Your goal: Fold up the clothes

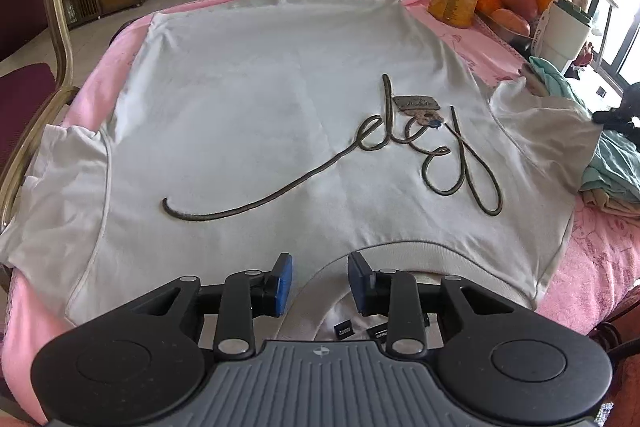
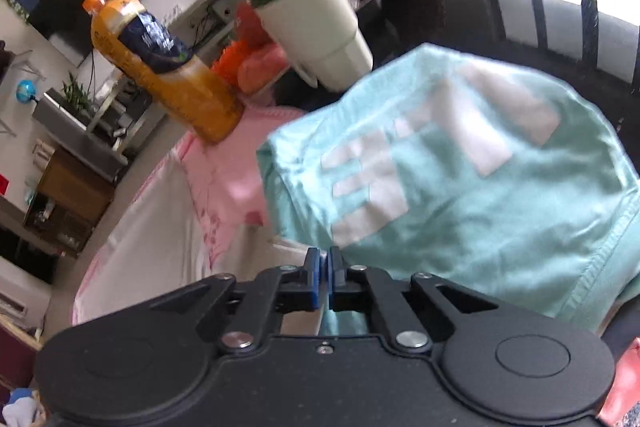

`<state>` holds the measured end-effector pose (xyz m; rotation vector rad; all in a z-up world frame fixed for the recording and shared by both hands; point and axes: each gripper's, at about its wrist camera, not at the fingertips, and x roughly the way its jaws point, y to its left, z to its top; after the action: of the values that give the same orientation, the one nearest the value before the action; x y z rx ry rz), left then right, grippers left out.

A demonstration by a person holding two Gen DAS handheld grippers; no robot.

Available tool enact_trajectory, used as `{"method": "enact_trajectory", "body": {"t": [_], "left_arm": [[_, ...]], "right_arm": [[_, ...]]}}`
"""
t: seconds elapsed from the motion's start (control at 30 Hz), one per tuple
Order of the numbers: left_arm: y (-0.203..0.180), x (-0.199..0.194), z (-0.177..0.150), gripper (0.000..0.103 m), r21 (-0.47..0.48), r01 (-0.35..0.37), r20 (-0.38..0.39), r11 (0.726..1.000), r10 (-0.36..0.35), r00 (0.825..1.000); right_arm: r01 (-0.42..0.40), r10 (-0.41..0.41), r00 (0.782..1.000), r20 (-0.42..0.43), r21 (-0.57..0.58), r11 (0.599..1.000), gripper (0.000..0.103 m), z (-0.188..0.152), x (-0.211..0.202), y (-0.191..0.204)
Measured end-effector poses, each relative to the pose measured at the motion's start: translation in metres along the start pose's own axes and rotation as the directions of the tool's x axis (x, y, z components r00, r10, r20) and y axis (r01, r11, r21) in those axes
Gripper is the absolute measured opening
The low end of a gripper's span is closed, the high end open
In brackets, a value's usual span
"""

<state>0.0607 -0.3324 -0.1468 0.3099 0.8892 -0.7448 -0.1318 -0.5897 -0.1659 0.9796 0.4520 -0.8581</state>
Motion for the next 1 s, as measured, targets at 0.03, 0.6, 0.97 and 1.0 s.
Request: {"method": "enact_trajectory", "body": {"t": [0.03, 0.6, 0.97, 1.0], "left_arm": [[0.0, -0.001, 0.0, 0.031, -0.001, -0.001, 0.002, 1.0, 0.001, 1.0], [0.005, -0.007, 0.0, 0.031, -0.018, -0.039, 0.032, 0.999, 0.039, 0.999], [0.006, -0.005, 0.001, 0.031, -0.025, -0.043, 0.027, 0.999, 0.043, 0.999], [0.006, -0.005, 0.001, 0.031, -0.025, -0.044, 0.024, 0.999, 0.044, 0.999]], "right_arm": [[-0.009, 0.009, 1.0, 0.02, -0.004, 1.0, 0.003, 0.0, -0.003, 0.002], [-0.216, 0.191, 0.974, -0.124, -0.773, 0.597, 0.003, -0.126, -0.009, 0.141], [-0.323, 0.197, 0.943, -0.268, -0.598, 0.733, 0.013, -0.1, -0.011, 0.106], [-0.274, 0.177, 0.959, -0.222, -0.56, 0.782, 0.013, -0.09, -0.011, 0.098]]}}
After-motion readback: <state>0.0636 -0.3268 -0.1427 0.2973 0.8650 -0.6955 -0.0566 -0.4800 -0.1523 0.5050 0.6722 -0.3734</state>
